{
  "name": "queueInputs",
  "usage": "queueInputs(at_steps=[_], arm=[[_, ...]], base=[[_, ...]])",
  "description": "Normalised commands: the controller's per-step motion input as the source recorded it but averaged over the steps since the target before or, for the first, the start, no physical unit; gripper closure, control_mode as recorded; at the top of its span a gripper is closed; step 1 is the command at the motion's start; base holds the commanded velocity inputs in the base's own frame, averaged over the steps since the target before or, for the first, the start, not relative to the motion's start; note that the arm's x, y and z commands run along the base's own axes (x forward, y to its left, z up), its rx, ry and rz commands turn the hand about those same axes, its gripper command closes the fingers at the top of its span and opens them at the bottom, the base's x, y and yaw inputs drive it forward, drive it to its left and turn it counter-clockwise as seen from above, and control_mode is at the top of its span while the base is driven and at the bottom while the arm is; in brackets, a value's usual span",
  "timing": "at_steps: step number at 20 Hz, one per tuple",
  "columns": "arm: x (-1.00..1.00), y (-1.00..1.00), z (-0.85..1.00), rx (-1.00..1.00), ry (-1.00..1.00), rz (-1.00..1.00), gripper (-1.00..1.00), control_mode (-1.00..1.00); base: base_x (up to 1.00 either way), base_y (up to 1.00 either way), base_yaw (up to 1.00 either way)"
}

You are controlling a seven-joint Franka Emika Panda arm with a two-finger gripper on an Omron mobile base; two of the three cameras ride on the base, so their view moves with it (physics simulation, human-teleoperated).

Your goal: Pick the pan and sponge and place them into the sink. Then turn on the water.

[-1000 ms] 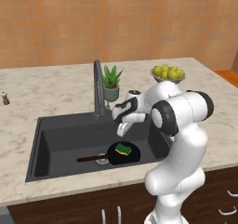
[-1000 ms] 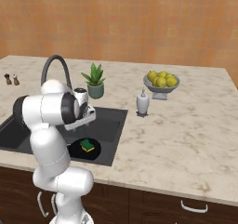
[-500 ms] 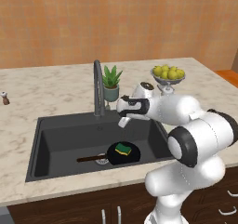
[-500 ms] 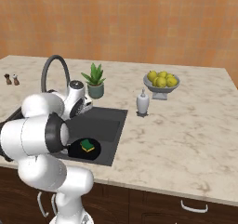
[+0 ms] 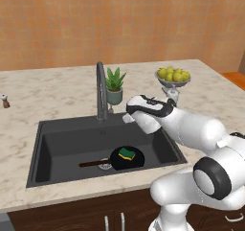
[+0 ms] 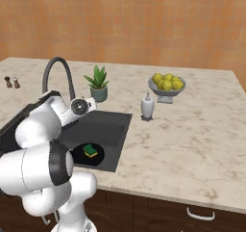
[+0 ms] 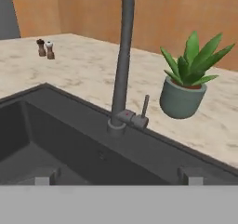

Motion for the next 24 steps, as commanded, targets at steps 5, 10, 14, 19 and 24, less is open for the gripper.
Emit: queueInputs(at_steps=[5,10,14,19,24], arm=[[0.02,0.1,0.16,0.18,-0.32,-0.42,-1.0,-1.0],[0.34,0.0,-0.01,0.0,-0.22,-0.02,-1.0,-1.0],[0.02,0.0,-0.2,-0.01,-0.19,0.0,-1.0,-1.0],[0.0,-0.01,-0.33,-0.02,-0.16,0.02,-1.0,-1.0],[-0.16,-0.35,-0.27,0.01,-0.1,0.1,-1.0,-1.0]], base=[[0.0,0.0,0.0],[0.0,0.0,0.0],[0.0,0.0,0.0],[0.0,0.0,0.0],[0.0,0.0,0.0]])
